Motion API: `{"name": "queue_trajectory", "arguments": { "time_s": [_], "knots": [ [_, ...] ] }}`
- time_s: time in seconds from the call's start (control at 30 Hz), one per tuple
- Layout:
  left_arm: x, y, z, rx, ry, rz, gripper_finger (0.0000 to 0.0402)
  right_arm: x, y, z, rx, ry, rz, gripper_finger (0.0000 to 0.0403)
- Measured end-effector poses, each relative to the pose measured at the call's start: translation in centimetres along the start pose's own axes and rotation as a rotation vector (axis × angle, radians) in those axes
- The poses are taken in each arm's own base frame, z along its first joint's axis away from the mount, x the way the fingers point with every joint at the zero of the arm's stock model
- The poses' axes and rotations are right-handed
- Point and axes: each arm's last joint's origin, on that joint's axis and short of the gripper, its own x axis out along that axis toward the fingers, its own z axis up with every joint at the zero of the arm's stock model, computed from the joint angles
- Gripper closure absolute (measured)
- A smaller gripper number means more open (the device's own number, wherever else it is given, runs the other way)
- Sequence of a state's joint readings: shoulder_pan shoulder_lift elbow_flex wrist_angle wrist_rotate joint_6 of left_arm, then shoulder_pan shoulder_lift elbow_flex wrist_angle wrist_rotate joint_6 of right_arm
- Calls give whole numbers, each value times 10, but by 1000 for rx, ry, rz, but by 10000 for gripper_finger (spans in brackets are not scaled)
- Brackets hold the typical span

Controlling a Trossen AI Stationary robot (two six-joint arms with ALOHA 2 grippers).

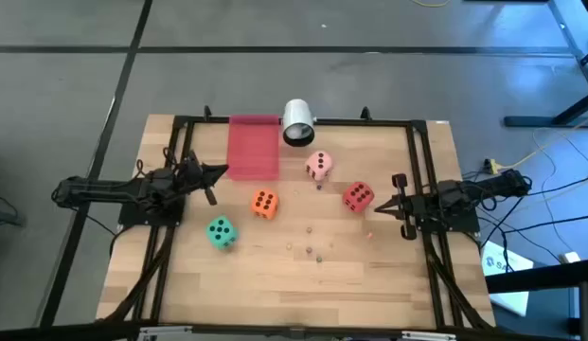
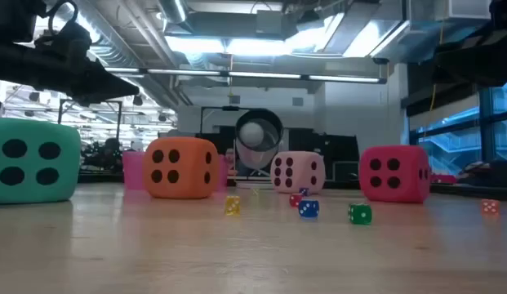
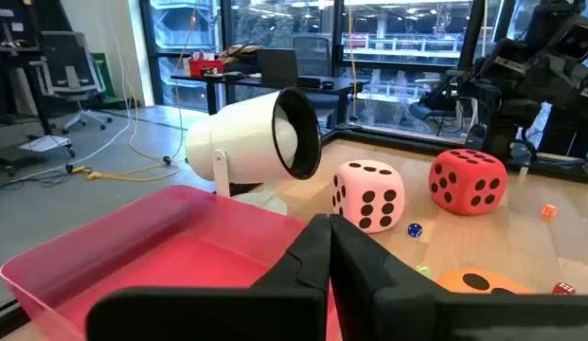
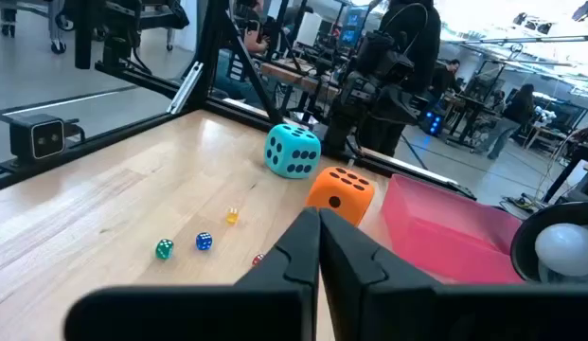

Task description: Pick & Place Dice

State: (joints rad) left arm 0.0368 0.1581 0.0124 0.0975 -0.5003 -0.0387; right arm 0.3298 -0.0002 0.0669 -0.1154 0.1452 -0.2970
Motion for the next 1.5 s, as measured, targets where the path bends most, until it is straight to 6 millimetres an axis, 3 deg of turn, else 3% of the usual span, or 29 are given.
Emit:
{"name": "queue_trajectory", "arguments": {
  "time_s": [1.4,1.5],
  "knots": [
    [0,0,0,0,0,0,396,0,0,0,0,0,0,392],
    [0,0,0,0,0,0,398,0,0,0,-56,1,-3,392]
  ]
}}
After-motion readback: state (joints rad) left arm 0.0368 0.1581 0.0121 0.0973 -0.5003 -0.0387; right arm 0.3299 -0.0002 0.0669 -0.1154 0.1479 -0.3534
